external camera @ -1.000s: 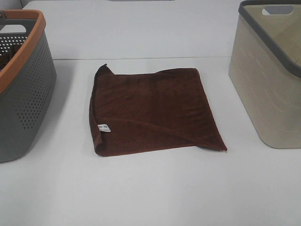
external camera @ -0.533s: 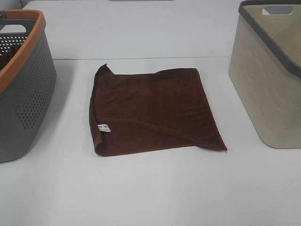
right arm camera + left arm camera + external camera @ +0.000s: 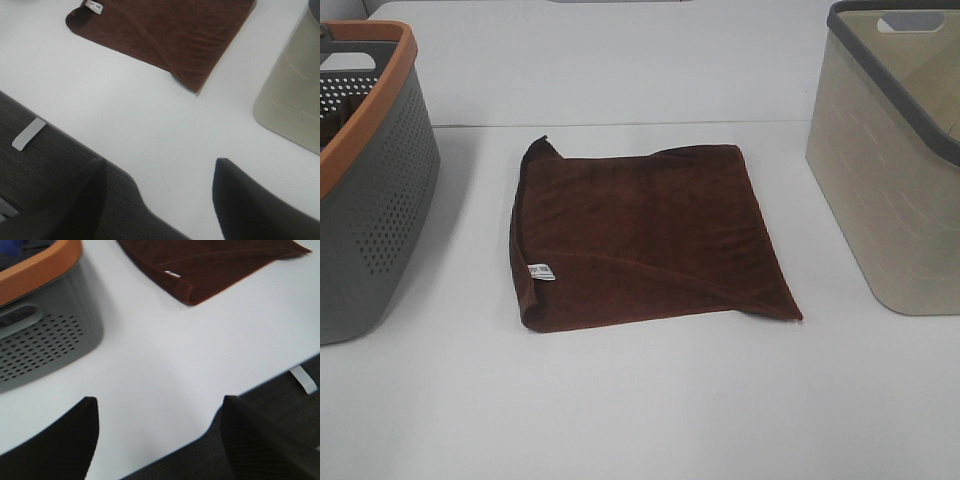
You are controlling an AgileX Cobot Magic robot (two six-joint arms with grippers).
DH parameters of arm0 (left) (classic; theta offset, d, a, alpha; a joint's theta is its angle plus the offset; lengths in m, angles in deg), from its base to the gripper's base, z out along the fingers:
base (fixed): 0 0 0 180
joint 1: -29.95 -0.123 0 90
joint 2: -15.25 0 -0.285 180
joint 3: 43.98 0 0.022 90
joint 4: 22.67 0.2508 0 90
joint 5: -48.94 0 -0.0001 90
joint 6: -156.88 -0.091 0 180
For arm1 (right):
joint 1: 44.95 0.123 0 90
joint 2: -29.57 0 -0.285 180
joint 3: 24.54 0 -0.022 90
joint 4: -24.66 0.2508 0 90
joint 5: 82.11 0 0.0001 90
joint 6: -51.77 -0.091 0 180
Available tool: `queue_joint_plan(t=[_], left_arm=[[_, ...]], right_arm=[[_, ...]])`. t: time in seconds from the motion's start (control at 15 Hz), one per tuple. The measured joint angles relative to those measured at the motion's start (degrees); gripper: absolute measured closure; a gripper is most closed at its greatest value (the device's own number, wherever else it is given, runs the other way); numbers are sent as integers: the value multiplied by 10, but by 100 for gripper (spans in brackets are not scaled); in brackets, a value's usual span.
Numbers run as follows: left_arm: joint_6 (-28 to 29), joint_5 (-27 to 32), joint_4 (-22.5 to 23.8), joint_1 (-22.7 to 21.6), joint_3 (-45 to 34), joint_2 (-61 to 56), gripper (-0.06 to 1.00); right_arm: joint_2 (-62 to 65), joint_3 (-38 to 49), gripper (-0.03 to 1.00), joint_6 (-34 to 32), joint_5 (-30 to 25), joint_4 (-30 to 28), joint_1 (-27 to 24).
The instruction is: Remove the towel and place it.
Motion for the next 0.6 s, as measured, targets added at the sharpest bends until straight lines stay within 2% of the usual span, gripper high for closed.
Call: queue_joint_plan(t=[0.13, 0.27, 0.47, 0.6], left_arm=[[0, 0, 0, -97, 0, -5, 28], [0, 1, 0, -154, 0, -27, 28], [0, 2, 0, -167, 0, -79, 28], [0, 2, 0, -167, 0, -103, 28]], right_arm=[[1, 0, 37, 0, 0, 0, -55], [21, 0, 37, 0, 2, 0, -95], [70, 1, 37, 0, 1, 1, -125], [93, 1, 37, 0, 1, 2, -127]])
